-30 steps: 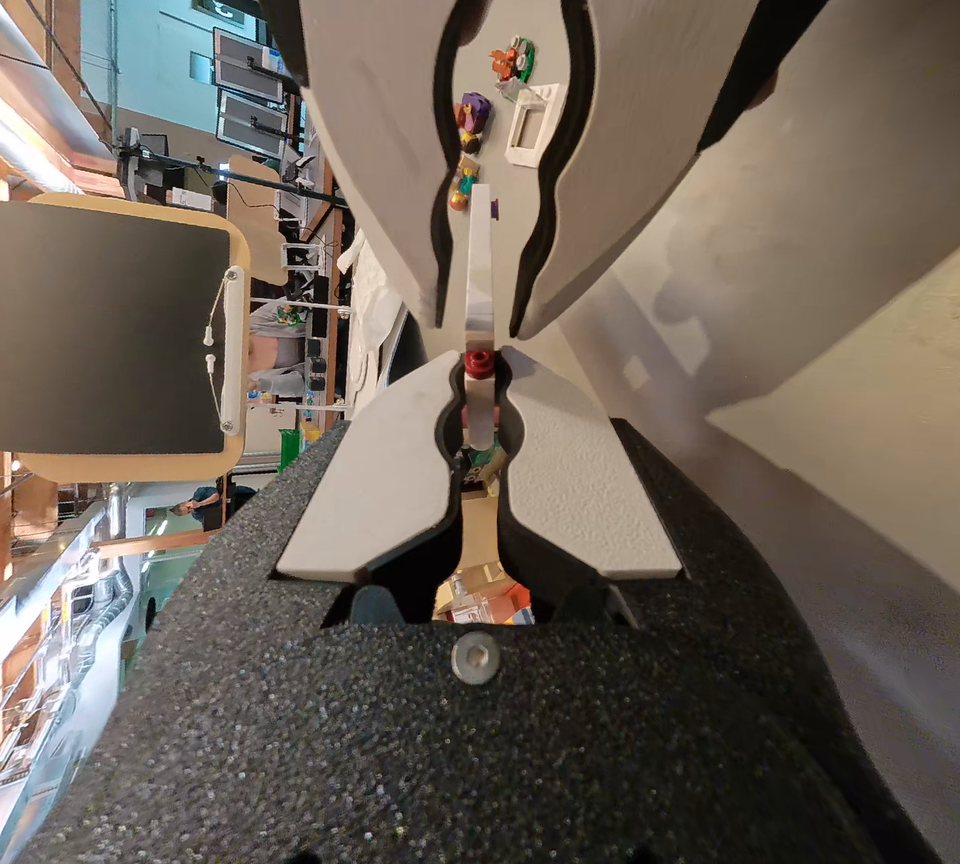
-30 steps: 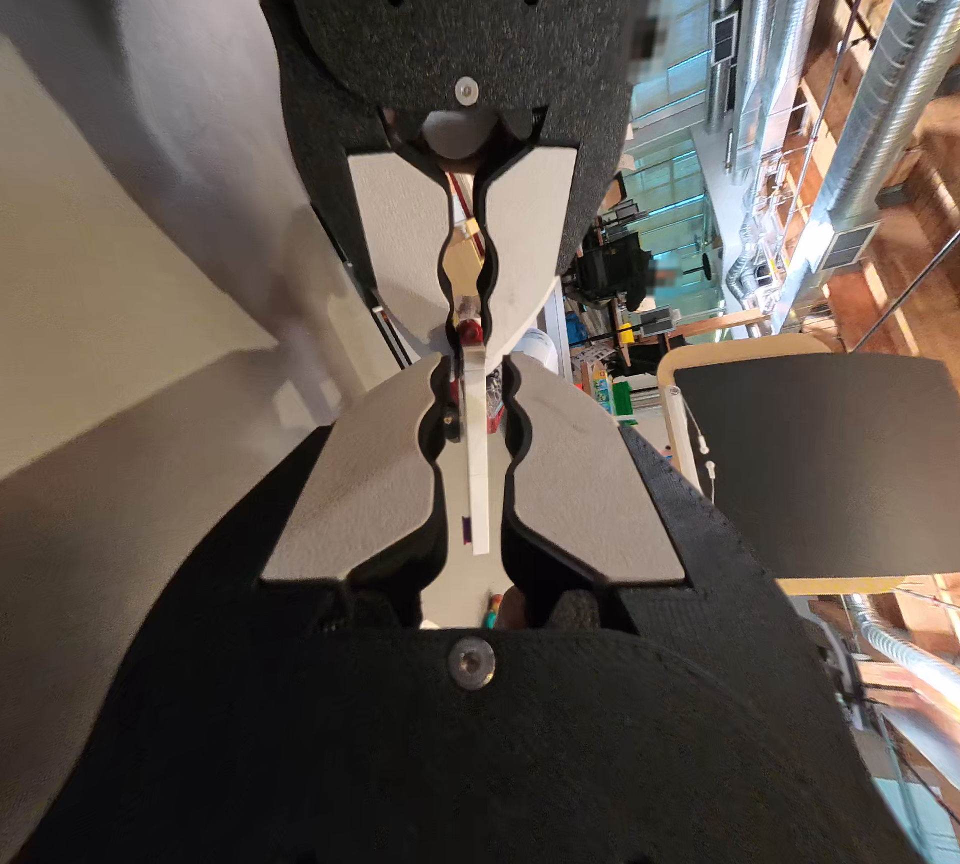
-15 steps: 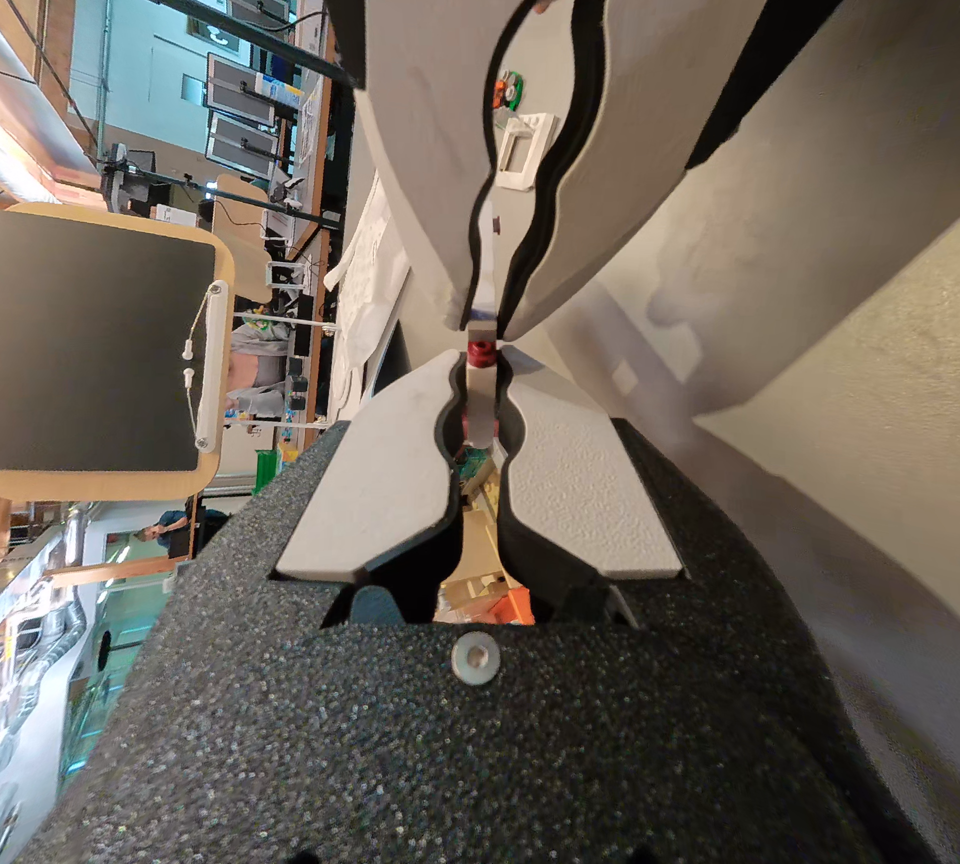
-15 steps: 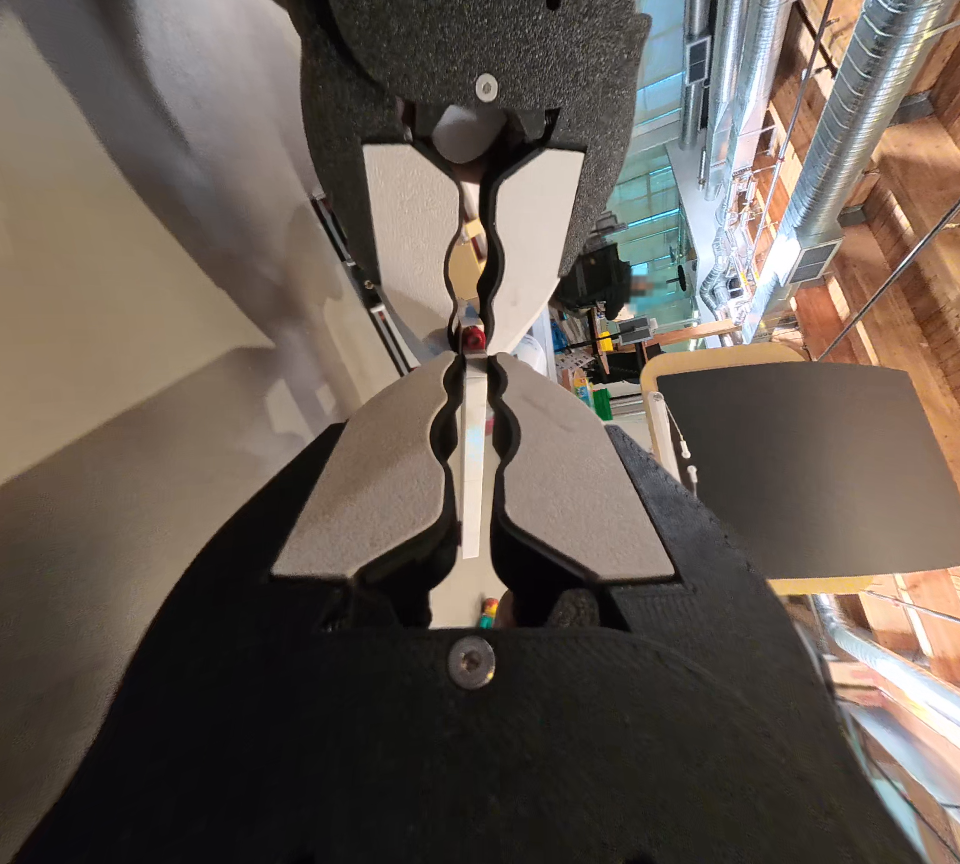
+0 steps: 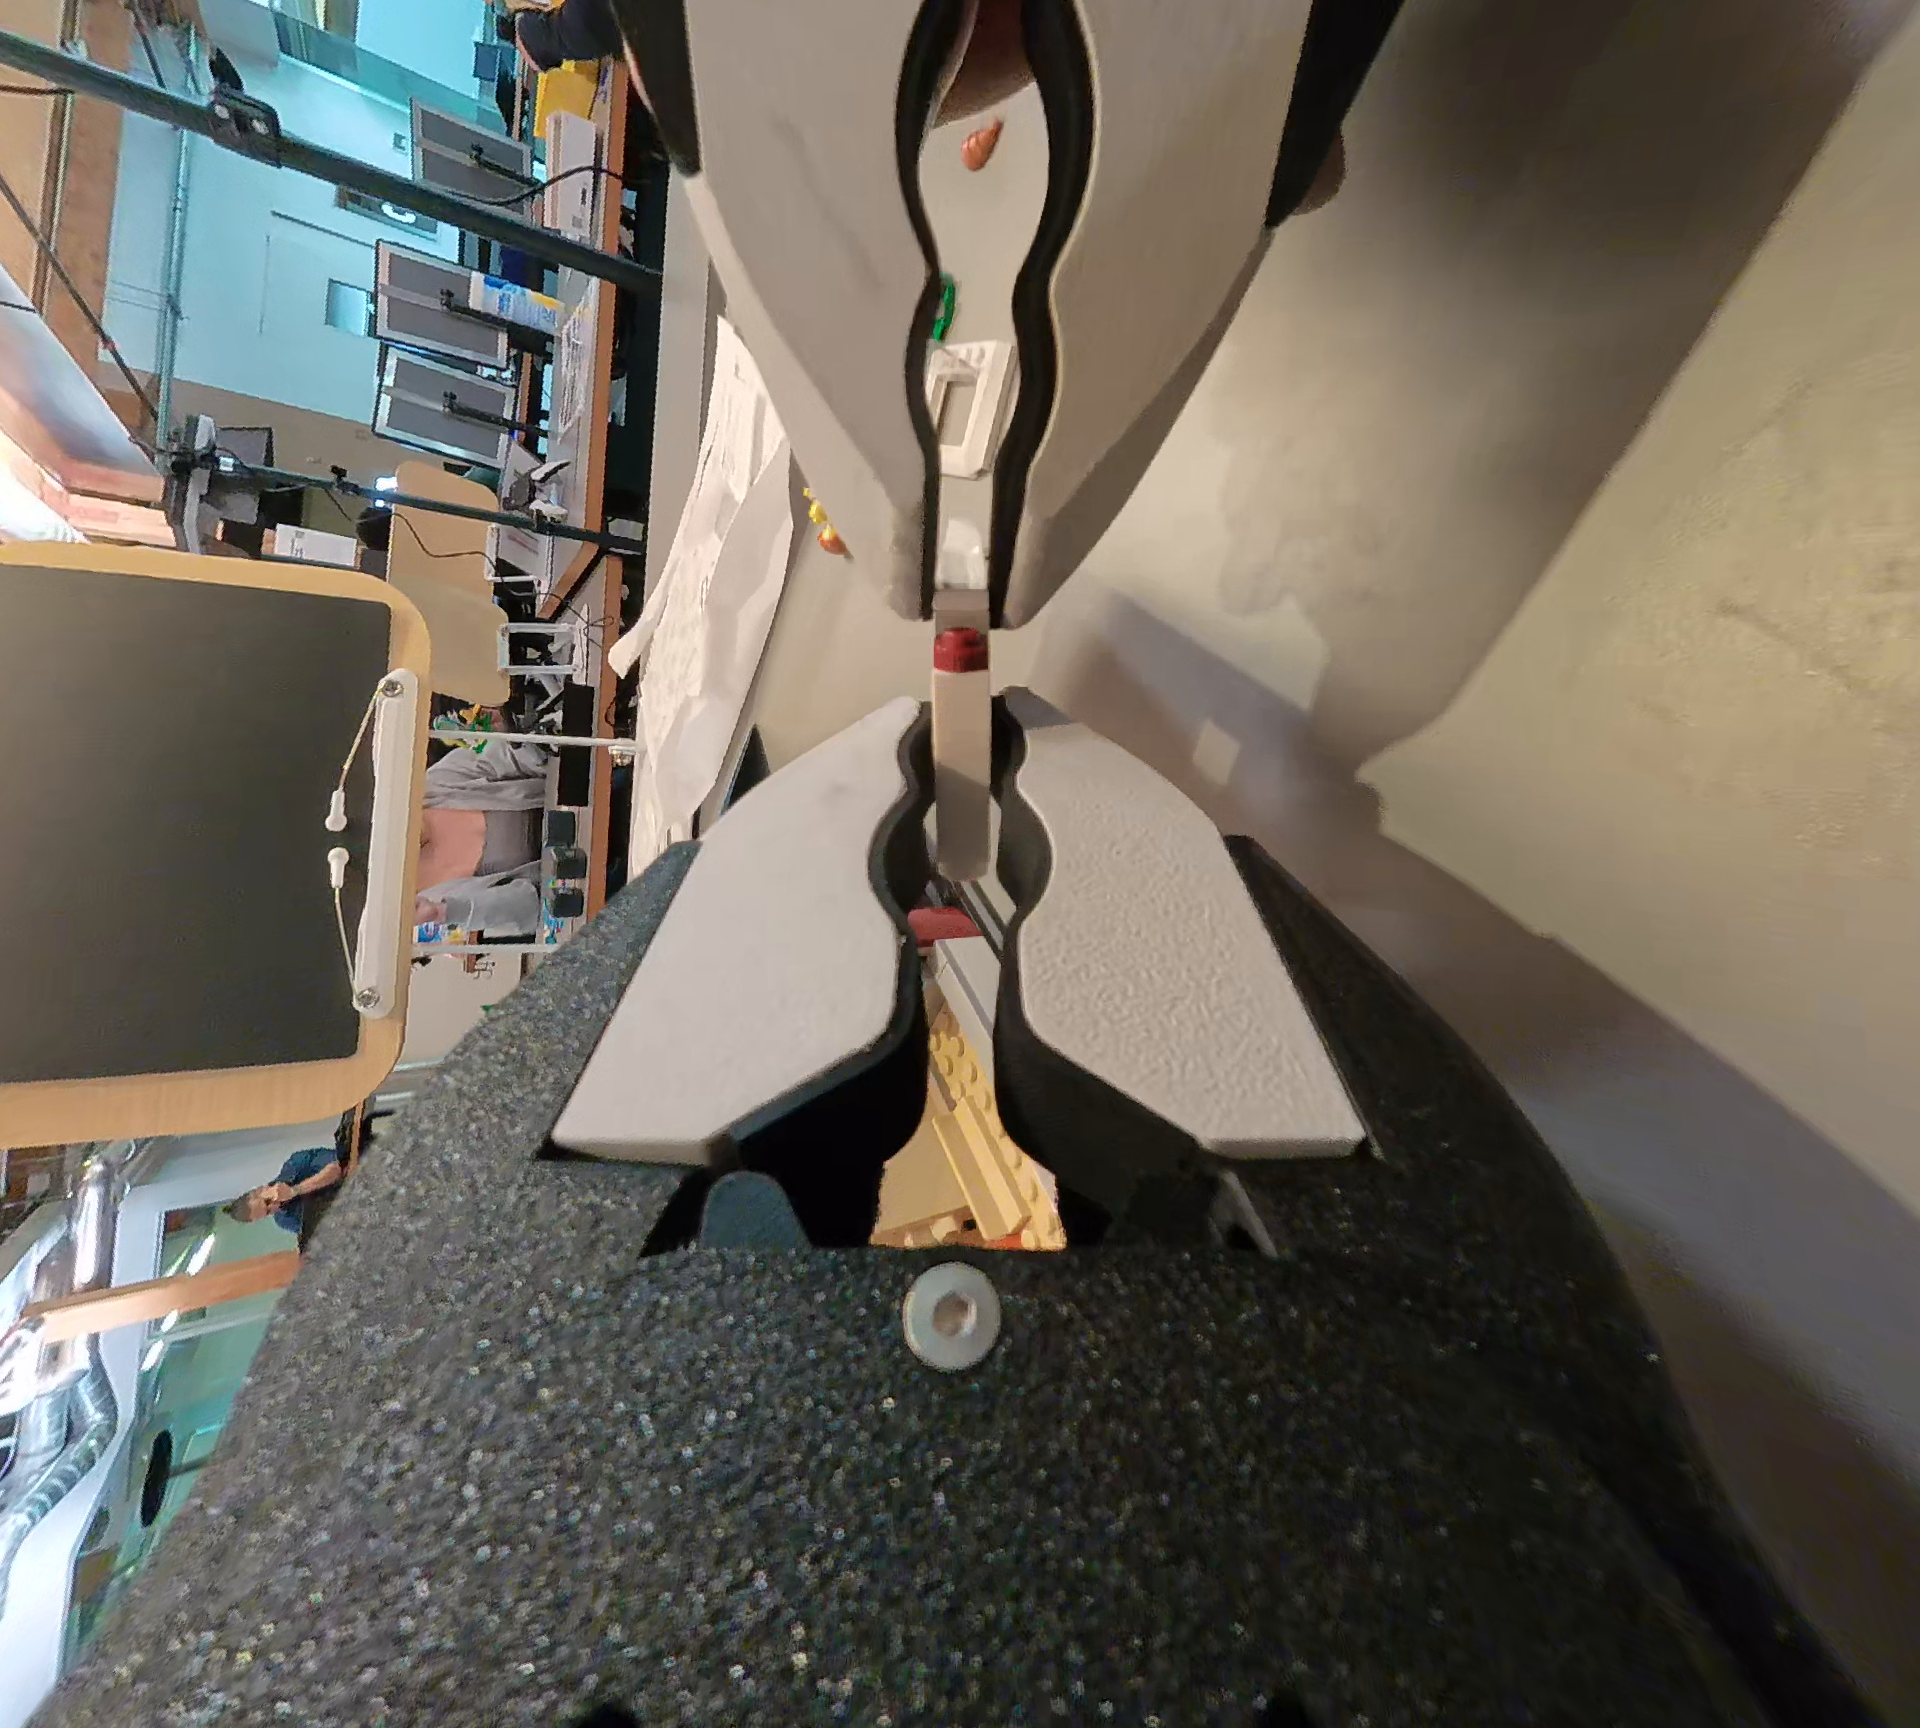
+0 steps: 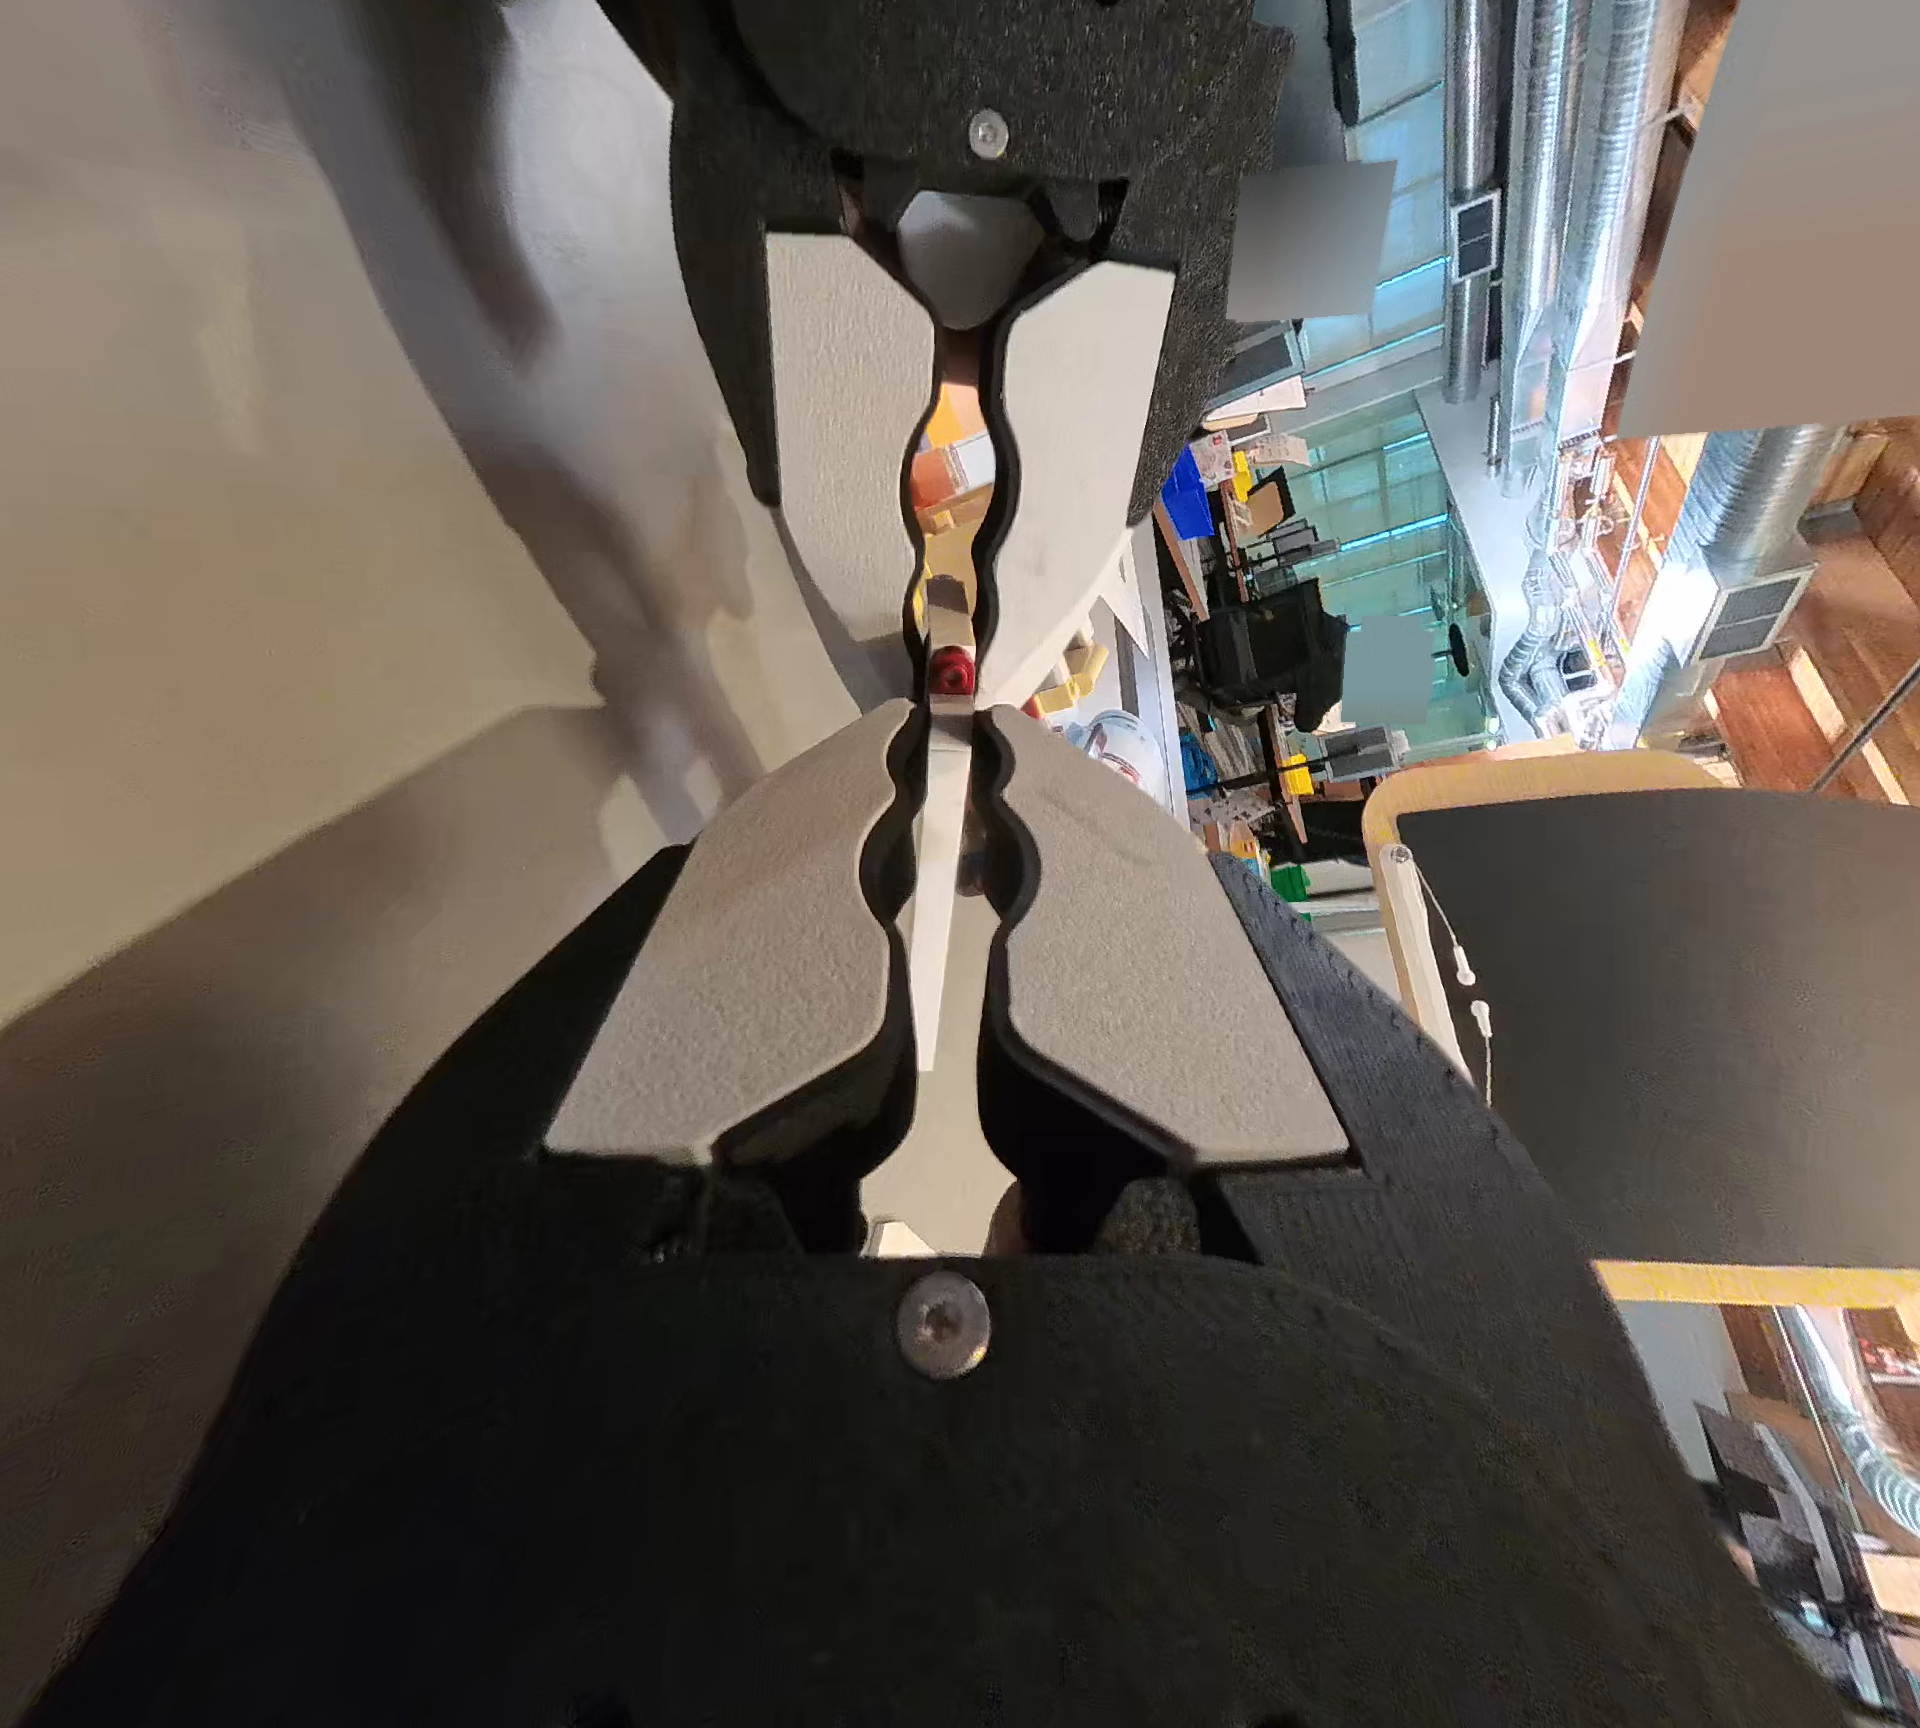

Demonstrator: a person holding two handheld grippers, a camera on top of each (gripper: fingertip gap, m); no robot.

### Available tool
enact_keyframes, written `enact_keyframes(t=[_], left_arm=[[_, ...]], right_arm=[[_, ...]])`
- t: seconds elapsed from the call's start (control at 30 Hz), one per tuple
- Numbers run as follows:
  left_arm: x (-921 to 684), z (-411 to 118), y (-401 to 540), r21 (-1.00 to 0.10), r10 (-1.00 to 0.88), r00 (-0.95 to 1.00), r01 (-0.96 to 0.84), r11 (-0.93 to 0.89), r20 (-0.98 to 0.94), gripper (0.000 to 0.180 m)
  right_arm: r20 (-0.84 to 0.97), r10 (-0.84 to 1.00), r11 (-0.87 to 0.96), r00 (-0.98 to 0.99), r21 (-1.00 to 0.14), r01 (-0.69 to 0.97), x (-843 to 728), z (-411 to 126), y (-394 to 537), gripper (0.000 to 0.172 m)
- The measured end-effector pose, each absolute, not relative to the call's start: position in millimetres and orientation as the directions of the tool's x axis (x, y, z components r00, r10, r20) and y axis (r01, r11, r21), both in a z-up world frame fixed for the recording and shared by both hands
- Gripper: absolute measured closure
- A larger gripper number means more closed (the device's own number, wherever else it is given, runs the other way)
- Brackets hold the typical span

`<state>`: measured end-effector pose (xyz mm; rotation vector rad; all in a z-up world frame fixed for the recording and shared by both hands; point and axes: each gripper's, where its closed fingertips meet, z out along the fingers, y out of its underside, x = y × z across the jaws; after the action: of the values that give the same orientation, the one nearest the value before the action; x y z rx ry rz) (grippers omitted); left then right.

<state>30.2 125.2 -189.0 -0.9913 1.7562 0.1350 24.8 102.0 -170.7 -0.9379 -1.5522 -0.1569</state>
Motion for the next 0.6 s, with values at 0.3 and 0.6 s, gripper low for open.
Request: enact_keyframes(t=[0.3, 0.6], left_arm=[[34.4, -188.4, 113.6, -0.345, -0.534, -0.132, -0.630, 0.696, -0.835, 0.171], [38.3, -190.2, 104.1, -0.334, -0.518, -0.168, -0.592, 0.733, -0.838, 0.171]], right_arm=[[0.869, 0.492, 0.694, 0.050, -0.426, 0.581, 31.6, -171.9, 92.3, 0.164], [0.851, 0.525, 0.710, 0.023, -0.452, 0.540, 37.2, -175.4, 84.0, 0.164]])
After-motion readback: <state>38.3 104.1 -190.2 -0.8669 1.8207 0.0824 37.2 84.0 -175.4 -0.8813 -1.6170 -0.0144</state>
